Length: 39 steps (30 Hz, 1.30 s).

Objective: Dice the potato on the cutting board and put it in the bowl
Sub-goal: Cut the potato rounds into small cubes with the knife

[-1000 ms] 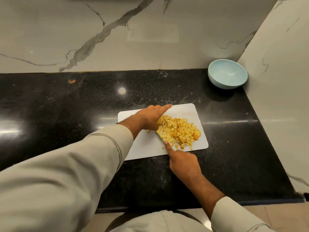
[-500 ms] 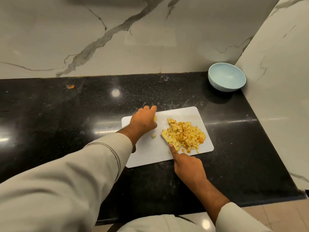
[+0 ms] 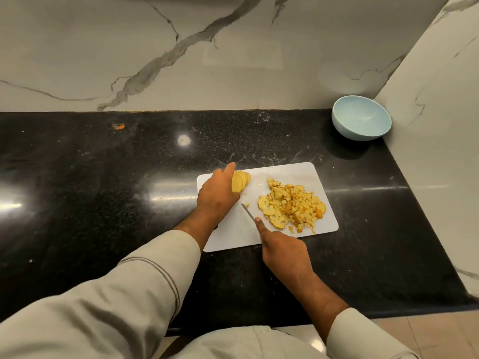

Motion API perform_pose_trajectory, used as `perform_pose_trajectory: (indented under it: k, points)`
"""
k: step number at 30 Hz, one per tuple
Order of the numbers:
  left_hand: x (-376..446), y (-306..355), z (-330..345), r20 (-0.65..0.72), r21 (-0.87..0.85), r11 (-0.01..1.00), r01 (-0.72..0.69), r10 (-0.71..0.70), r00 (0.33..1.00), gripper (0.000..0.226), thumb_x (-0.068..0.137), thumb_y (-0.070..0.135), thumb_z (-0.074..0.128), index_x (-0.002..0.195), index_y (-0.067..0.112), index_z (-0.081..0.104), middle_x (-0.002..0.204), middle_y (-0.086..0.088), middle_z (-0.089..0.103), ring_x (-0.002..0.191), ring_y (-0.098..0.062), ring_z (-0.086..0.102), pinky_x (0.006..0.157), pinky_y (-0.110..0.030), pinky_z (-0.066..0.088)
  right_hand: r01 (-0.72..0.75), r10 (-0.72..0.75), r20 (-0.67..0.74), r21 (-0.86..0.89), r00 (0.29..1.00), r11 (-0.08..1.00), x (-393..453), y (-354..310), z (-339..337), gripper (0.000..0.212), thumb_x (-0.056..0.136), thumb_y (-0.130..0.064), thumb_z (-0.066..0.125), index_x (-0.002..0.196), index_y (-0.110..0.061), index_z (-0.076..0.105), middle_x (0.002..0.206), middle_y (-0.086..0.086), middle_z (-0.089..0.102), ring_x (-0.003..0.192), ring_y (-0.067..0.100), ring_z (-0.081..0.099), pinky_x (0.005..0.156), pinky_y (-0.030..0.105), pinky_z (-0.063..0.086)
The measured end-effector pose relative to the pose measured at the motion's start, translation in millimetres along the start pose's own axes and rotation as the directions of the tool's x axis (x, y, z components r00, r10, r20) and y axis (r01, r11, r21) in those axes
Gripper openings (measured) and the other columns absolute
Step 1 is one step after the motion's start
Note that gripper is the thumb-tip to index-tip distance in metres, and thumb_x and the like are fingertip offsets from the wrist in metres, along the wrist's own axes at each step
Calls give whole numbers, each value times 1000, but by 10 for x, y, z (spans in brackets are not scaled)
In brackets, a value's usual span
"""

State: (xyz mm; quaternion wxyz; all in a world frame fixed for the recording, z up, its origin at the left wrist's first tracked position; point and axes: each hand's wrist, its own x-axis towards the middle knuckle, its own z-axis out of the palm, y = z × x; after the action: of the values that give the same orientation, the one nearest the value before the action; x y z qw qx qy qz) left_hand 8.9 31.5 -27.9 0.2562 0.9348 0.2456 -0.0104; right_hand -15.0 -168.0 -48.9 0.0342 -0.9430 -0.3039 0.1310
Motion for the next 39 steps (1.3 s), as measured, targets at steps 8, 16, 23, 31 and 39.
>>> perform_pose_trajectory:
  k: [8, 16, 23, 31, 39]
  points:
    - [-111, -54, -38, -66, -166, 986, -17, 6, 998, 77, 82, 25, 67, 149, 29, 28, 124, -10, 59, 111, -30, 58, 85, -36, 49, -88, 88, -46, 11, 995, 996, 135, 128, -9, 60, 99, -26, 33, 153, -34, 8, 93, 2, 61, 77, 21, 60, 57, 32, 41]
    - [-217, -113, -72, -166, -223, 972, -81, 44, 985, 77, 80, 29, 70, 146, 29, 31, 132, -5, 54, 118, -24, 52, 89, -35, 46, -86, 94, -64, 124, 993, 989, 22, 133, 30, 57, 100, -29, 33, 152, -39, 11, 97, -4, 64, 78, 19, 62, 62, 33, 46]
    - [-743, 6, 310, 9, 48, 999, 6, -6, 1000, 62, 81, 48, 62, 135, 23, 46, 117, -3, 46, 107, -26, 54, 83, -37, 47, -73, 89, -101, 151, 991, 986, -191, 180, 12, 59, 100, -31, 35, 151, -43, 7, 87, -2, 64, 74, 20, 63, 65, 35, 51]
    - [-765, -166, 254, 220, -122, 989, 79, -51, 974, 89, 72, 41, 79, 147, 32, 32, 127, 1, 42, 118, -22, 50, 96, -33, 43, -55, 95, -146, 254, 985, 966, -272, 103, -64, 59, 98, -32, 41, 151, -38, 17, 81, -5, 61, 67, 17, 61, 61, 35, 53]
    - [-605, -175, 212, 307, 29, 1000, -13, 4, 952, 80, 78, 41, 73, 147, 30, 35, 116, -3, 50, 114, -22, 50, 90, -33, 42, -112, 122, -29, 237, 992, 965, -207, -54, -52, 60, 99, -30, 35, 152, -38, 8, 100, -1, 55, 82, 21, 59, 67, 37, 49]
